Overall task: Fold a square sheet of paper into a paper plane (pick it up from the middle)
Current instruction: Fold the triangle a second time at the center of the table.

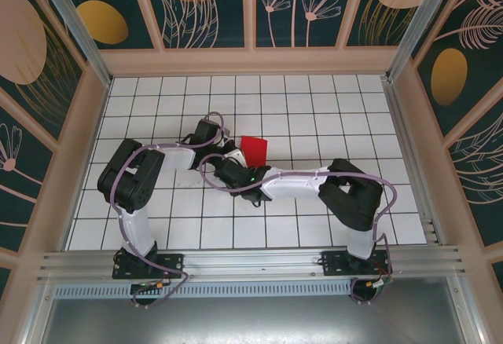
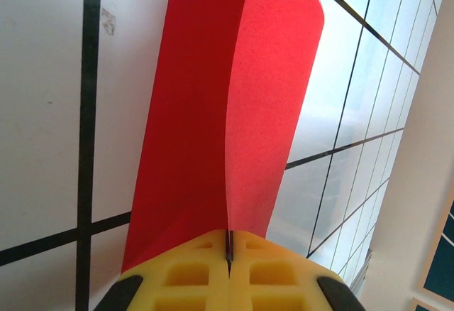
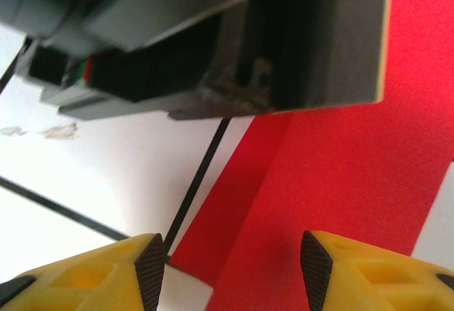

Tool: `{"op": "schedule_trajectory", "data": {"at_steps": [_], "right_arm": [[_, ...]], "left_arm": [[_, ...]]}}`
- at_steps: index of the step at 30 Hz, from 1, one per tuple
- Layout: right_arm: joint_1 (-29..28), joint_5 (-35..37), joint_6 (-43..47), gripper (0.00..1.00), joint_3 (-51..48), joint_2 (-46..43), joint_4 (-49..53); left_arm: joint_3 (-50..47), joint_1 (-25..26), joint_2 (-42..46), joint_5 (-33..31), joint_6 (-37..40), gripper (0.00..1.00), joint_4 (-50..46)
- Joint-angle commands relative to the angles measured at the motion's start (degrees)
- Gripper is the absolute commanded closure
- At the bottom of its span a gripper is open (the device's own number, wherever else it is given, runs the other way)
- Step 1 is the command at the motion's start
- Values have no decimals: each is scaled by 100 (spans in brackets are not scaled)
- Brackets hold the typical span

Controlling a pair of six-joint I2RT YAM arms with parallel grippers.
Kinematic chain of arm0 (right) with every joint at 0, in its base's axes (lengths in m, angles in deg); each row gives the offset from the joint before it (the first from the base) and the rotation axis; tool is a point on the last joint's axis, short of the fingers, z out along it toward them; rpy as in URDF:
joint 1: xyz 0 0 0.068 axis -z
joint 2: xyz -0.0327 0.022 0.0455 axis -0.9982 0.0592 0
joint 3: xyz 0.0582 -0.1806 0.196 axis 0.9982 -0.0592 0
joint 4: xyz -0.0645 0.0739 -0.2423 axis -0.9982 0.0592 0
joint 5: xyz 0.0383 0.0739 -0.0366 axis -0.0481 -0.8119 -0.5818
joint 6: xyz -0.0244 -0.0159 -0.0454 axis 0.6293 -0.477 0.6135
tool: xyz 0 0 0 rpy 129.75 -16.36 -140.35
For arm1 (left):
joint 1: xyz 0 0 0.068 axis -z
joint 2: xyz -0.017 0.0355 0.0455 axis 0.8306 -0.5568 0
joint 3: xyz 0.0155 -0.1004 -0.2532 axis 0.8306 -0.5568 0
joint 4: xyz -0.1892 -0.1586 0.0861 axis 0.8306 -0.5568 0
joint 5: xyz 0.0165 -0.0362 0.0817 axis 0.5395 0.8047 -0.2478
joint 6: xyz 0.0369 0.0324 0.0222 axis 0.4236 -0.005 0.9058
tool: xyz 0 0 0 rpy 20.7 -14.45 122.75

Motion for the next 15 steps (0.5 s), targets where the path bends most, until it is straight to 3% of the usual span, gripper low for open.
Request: {"op": "schedule_trajectory", "data": {"at_steps": [1,6,15], "right_arm": [[-45,543,14,43,181,108,291],[-44,569,-28,47,115,81,261],[-36,436,-87,72,-170,-219,-7]], "left_arm": [[60,-34,52,137,92,96,-32],[84,-34,70,145,82,95,-27],[94,-35,71,117,69,95,-55]]}}
